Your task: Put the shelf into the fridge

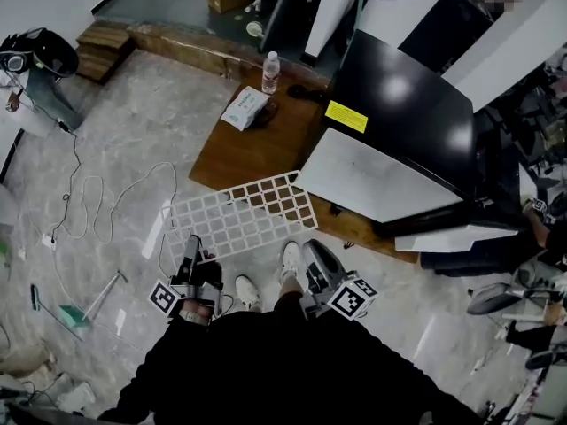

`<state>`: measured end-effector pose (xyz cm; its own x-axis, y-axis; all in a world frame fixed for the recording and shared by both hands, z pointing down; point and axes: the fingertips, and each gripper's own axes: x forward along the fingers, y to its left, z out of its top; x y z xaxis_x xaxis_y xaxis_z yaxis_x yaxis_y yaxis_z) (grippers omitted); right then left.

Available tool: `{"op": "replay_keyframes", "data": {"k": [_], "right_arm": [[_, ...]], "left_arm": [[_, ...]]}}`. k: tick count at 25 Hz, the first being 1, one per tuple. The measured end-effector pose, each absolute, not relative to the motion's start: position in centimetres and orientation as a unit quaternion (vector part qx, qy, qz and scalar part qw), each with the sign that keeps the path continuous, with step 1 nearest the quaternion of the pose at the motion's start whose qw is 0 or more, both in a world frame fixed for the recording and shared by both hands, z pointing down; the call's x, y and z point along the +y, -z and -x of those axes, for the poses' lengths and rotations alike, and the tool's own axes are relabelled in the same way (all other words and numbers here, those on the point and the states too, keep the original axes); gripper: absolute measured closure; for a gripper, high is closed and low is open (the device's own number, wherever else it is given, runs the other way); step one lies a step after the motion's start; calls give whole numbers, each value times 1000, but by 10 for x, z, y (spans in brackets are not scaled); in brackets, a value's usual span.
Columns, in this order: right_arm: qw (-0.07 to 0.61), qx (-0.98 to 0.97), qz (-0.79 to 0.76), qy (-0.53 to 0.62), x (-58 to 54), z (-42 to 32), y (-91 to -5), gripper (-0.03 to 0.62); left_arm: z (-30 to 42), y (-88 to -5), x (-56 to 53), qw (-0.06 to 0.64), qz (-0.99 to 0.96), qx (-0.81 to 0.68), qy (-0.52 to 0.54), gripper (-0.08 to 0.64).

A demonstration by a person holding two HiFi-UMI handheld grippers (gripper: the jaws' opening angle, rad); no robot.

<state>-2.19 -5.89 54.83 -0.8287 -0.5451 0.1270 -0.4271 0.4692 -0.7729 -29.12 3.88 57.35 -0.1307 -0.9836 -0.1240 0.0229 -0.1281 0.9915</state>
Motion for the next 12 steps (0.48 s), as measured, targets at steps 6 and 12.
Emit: {"op": "replay_keyframes", "data": {"k": [6,12], "right_arm": [[174,790,306,502,-53,-40,-544,354],[263,733,321,539,-53,-28,-533,329]], "left_arm": [[220,-547,19,489,-526,-434,544,526],[212,-527,11,527,-546,-399,515,523]]}}
